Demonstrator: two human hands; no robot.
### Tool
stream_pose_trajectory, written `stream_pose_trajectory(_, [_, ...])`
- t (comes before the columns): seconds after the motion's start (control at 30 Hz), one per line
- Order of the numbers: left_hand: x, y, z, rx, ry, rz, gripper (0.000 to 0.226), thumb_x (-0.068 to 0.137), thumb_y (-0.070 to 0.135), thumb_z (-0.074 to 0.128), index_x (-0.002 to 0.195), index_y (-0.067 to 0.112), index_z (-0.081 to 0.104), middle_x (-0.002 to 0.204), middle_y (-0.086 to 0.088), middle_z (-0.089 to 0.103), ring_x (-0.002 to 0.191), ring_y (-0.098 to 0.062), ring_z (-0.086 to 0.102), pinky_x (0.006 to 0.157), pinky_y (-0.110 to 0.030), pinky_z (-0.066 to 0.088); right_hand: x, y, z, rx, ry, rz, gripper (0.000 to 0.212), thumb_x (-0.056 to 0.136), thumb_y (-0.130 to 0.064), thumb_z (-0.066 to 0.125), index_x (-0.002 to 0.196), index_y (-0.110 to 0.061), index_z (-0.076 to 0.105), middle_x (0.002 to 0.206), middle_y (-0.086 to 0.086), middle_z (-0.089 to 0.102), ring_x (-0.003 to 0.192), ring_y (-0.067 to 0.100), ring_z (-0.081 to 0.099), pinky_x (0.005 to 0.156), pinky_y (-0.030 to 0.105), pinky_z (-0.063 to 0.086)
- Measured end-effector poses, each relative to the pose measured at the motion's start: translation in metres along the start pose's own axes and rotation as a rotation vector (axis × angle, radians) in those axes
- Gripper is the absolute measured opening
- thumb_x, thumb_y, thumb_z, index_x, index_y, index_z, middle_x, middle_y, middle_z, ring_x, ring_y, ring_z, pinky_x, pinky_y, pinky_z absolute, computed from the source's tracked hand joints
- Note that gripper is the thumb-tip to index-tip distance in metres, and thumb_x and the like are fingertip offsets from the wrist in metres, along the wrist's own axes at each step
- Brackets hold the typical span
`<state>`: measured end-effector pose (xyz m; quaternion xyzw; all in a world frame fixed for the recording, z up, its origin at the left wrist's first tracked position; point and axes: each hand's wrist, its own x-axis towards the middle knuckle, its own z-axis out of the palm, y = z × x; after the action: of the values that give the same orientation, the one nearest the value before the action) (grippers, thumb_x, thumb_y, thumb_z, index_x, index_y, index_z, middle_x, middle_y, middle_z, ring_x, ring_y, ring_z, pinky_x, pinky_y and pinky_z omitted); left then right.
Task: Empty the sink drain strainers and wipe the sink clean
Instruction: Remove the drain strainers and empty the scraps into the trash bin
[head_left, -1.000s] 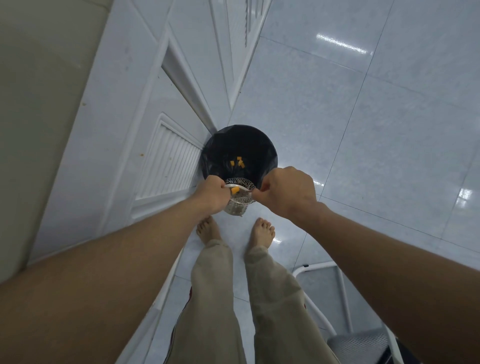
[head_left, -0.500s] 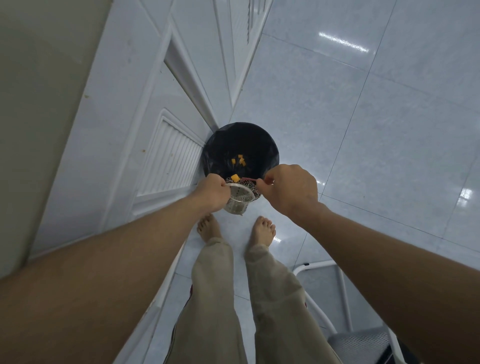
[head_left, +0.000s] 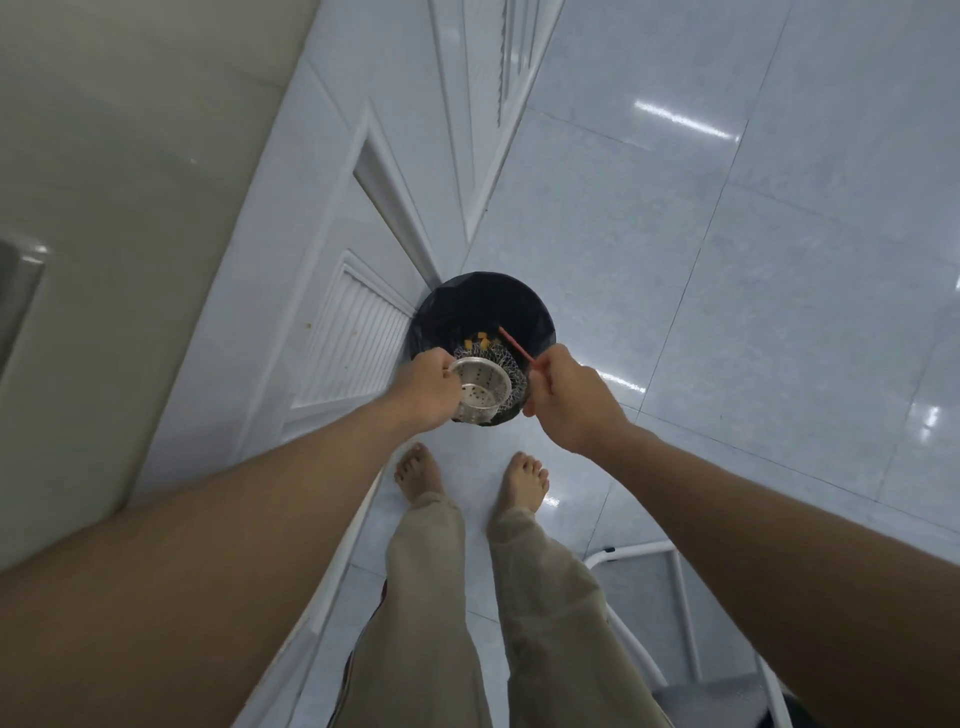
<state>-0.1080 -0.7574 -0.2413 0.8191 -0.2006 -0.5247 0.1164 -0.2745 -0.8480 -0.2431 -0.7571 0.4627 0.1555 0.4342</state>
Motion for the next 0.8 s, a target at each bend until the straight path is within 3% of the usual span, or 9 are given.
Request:
stream_pose_trajectory(0.1, [-0.011, 0.012, -0.013, -0.011, 0.033, 0.051, 0.015, 0.099, 0.016, 0.041, 0.111, 0.019, 0.05, 0.107, -0.01, 0.062, 0.097, -0.027, 0.065, 0.073, -0.037, 0.055, -0.008, -0.012, -0.016, 0.093, -0.057, 0.02, 0.014, 0.103, -0.016, 0.035, 0.115, -0.013, 0.042, 0.104, 0.013, 0.065, 0.09, 0.029, 0.064, 0.081, 0.05, 0.056])
stream_pose_trajectory(0.2, [-0.026, 0.029, -0.032, -0.003, 0.086, 0.108, 0.011, 0.099, 0.018, 0.04, 0.109, 0.02, 0.045, 0.103, -0.011, 0.064, 0.094, -0.028, 0.066, 0.073, -0.039, 0.053, -0.015, -0.03, -0.039, 0.221, 0.013, 0.083, 0.017, 0.099, -0.013, 0.039, 0.11, -0.016, 0.05, 0.102, 0.009, 0.065, 0.088, 0.024, 0.061, 0.069, 0.036, 0.053])
stream_pose_trajectory(0.3, [-0.045, 0.05, -0.052, -0.066, 0.137, 0.145, 0.011, 0.1, 0.022, 0.041, 0.11, 0.019, 0.043, 0.103, -0.012, 0.064, 0.092, -0.029, 0.067, 0.083, -0.05, 0.057, -0.023, -0.053, -0.066, 0.372, 0.116, 0.109, 0.012, 0.094, -0.025, 0.05, 0.1, -0.023, 0.06, 0.092, -0.002, 0.067, 0.085, 0.017, 0.063, 0.062, 0.028, 0.045])
stream_pose_trajectory(0.43, [-0.078, 0.076, -0.077, -0.157, 0.17, 0.202, 0.009, 0.098, 0.029, 0.045, 0.106, 0.027, 0.042, 0.1, -0.007, 0.064, 0.086, -0.024, 0.069, 0.079, -0.049, 0.06, -0.039, -0.088, -0.104, 0.44, 0.172, 0.038, 0.029, 0.089, -0.054, 0.061, 0.098, -0.027, 0.069, 0.092, -0.012, 0.07, 0.086, 0.004, 0.063, 0.071, 0.026, 0.05])
stream_pose_trajectory(0.5, [-0.098, 0.089, -0.091, -0.223, 0.187, 0.242, 0.009, 0.095, 0.029, 0.045, 0.104, 0.029, 0.042, 0.097, -0.004, 0.063, 0.084, -0.024, 0.071, 0.08, -0.05, 0.06, -0.051, -0.107, -0.124, 0.416, 0.207, -0.017, 0.031, 0.087, -0.056, 0.062, 0.098, -0.029, 0.071, 0.088, -0.012, 0.069, 0.081, 0.002, 0.062, 0.067, 0.022, 0.046])
stream_pose_trajectory(0.63, [-0.138, 0.113, -0.121, -0.327, 0.254, 0.325, 0.009, 0.095, 0.022, 0.044, 0.098, 0.031, 0.043, 0.093, -0.001, 0.06, 0.074, -0.019, 0.072, 0.076, -0.045, 0.062, -0.073, -0.144, -0.156, 0.352, 0.302, -0.121, 0.026, 0.088, -0.053, 0.064, 0.095, -0.03, 0.073, 0.07, -0.01, 0.066, 0.062, 0.004, 0.059, 0.058, 0.018, 0.039])
stream_pose_trajectory(0.73, [-0.166, 0.124, -0.148, -0.344, 0.33, 0.35, 0.011, 0.094, 0.019, 0.044, 0.104, 0.024, 0.044, 0.093, -0.001, 0.063, 0.063, -0.015, 0.073, 0.069, -0.036, 0.061, -0.088, -0.177, -0.178, 0.333, 0.333, -0.198, 0.02, 0.089, -0.045, 0.064, 0.086, -0.027, 0.072, 0.07, -0.009, 0.069, 0.064, 0.003, 0.062, 0.057, 0.017, 0.04])
stream_pose_trajectory(0.8, [-0.185, 0.125, -0.168, -0.365, 0.372, 0.362, 0.011, 0.095, 0.017, 0.044, 0.105, 0.021, 0.045, 0.092, -0.004, 0.063, 0.061, -0.014, 0.073, 0.068, -0.034, 0.061, -0.096, -0.201, -0.187, 0.355, 0.318, -0.233, 0.026, 0.091, -0.036, 0.059, 0.078, -0.018, 0.073, 0.074, 0.0, 0.072, 0.07, 0.012, 0.065, 0.058, 0.022, 0.044])
